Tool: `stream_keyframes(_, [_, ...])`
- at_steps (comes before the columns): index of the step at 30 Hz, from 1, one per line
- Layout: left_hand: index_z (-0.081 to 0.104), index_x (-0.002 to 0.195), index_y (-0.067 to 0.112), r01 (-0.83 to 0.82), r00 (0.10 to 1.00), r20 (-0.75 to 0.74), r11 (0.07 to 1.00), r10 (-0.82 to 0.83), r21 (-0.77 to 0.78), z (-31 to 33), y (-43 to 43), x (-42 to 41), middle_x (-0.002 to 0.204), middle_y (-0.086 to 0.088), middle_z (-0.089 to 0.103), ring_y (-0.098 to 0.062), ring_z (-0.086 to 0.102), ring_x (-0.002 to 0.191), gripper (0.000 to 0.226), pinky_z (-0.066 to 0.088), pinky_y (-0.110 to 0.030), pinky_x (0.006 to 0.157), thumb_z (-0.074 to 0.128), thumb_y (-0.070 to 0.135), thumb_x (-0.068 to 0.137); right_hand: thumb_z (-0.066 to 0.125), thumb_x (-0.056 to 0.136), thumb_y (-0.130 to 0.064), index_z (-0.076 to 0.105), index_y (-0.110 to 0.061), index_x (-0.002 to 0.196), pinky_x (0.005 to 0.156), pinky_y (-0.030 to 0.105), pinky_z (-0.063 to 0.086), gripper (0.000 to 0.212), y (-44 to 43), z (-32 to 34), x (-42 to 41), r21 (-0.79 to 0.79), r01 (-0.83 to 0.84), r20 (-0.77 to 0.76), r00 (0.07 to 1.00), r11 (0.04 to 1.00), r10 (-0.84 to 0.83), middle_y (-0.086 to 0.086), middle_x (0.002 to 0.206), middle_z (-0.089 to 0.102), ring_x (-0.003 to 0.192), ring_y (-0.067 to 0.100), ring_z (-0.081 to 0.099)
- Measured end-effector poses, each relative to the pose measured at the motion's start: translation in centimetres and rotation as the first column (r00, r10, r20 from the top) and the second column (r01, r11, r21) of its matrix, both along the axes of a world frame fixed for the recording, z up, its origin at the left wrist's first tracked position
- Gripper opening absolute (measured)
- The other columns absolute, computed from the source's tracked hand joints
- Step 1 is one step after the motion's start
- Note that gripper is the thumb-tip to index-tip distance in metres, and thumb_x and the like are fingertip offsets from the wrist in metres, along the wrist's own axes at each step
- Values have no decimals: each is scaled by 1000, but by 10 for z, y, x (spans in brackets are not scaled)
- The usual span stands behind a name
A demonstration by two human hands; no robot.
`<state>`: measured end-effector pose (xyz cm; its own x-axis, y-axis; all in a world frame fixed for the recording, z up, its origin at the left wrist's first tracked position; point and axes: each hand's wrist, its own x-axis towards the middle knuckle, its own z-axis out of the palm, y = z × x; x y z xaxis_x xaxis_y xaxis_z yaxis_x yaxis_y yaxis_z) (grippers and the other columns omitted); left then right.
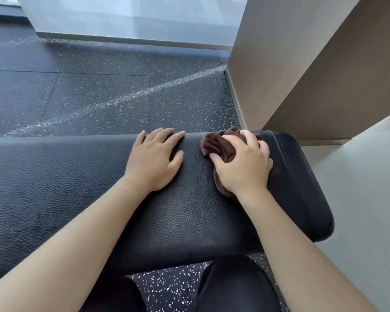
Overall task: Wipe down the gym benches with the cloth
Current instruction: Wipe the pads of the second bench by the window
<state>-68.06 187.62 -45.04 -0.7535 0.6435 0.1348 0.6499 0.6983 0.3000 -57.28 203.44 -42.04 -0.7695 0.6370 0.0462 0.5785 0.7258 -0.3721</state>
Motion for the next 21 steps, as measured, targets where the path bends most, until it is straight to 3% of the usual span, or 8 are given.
stream_keyframes(5, [35, 141, 30, 18, 999, 47, 1000, -17, -20, 5, -4, 1, 146, -1, 40, -21, 27, 138, 51, 9, -46, 115, 35, 44, 91, 66, 80, -44, 64, -33, 112, 96, 48, 42, 34, -19, 4, 23, 4, -4, -114, 994, 1000, 4, -4, 134, 52, 118, 29, 44])
stream_keyframes(14, [34, 141, 26, 42, 990, 137, 996, -32, -73, 17, -3, 2, 148, -4, 36, -23, 23, 140, 53, 6, -49, 115, 37, 42, 91, 67, 78, -48, 65, -35, 112, 97, 52, 40, 37, -23, 9, 14, -30, 51, -22, 998, 998, -52, -4, 138, 49, 126, 29, 40])
stream_keyframes(21, [34, 142, 25, 100, 977, 202, 982, -67, -162, 26, 3, -30, 147, -2, 37, -23, 24, 140, 50, 15, -47, 114, 34, 40, 94, 65, 79, -49, 63, -38, 113, 95, 56, 41, 36, 12, 11, -14, -49, 160, -8, 987, 986, -161, -5, 139, 48, 127, 30, 39])
